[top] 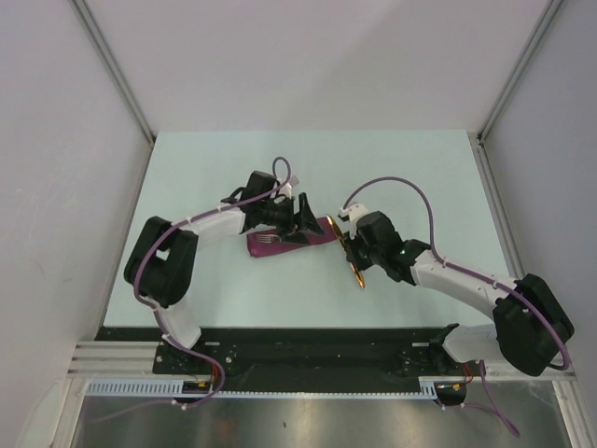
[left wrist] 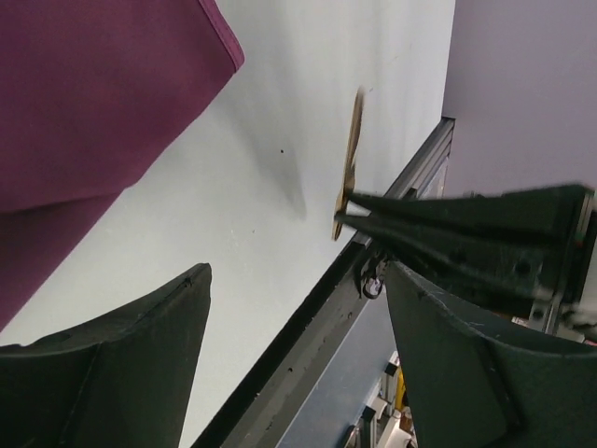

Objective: Fold the napkin into a case and place the utensils inside
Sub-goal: Pass from the right arm to the left

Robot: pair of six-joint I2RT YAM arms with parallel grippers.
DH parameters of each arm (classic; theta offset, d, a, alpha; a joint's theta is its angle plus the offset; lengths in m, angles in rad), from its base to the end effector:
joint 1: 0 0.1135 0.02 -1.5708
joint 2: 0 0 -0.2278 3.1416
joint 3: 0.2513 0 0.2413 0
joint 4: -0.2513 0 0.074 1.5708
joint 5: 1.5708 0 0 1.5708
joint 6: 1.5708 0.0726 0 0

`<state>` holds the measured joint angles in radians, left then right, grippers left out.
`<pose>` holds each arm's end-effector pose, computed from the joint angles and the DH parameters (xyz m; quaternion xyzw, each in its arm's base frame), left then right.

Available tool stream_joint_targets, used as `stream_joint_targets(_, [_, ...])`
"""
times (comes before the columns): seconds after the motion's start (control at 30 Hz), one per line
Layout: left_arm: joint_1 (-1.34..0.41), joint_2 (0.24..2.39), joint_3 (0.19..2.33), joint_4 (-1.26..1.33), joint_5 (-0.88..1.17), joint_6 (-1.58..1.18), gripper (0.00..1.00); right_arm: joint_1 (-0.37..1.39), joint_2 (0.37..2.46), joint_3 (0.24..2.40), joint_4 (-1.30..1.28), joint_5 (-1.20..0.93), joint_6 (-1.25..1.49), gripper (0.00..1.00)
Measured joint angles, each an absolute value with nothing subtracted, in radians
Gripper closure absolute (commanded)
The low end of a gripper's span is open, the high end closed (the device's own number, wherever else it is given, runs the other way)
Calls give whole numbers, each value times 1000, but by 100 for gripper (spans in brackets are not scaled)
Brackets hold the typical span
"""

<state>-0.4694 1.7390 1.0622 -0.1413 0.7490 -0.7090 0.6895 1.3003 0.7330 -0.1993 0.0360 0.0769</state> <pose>0.3030 -0.2091 0.1457 0.0300 0.8754 -0.4729 0.0953 0.2285 0.1850 0.1564 -0.2707 0.8794 0.1309 0.3691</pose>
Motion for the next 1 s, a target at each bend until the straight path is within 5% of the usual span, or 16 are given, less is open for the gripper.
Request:
stream_joint_targets(0.27, [-469, 1837, 1172, -164, 789, -699, 35, 818, 1300, 739, -226, 40, 45, 100])
stream_joint_targets(0.37, [-470, 1847, 1174, -166, 809, -697, 55, 839, 1296, 745, -231, 46, 39, 100])
stream_joint_targets(0.43, [-471, 1848, 1171, -163, 824, -702, 60, 844, 1284, 745, -234, 50, 33, 100])
stream_joint_targets(0.57, [-473, 1847, 1138, -138, 851, -704, 100, 844, 1262, 745, -235, 59, 27, 100])
stream_joint_targets(0.63, [-472, 1840, 1109, -115, 860, -719, 100, 846, 1260, 745, -243, 47, 28, 97])
stream_joint_targets(0.7, [-472, 1824, 1066, -70, 855, -728, 100, 857, 1258, 746, -241, 56, 25, 72])
stream_joint_targets(0.73, [-471, 1816, 1038, -36, 857, -743, 100, 859, 1256, 747, -239, 60, 30, 30])
stream_joint_targets(0.8, [-471, 1791, 979, 39, 841, -773, 100, 859, 1245, 747, -240, 91, 66, 3])
stream_joint_targets(1.0, [-471, 1602, 841, 223, 709, -807, 100, 662, 1240, 865, -372, 39, 427, 0])
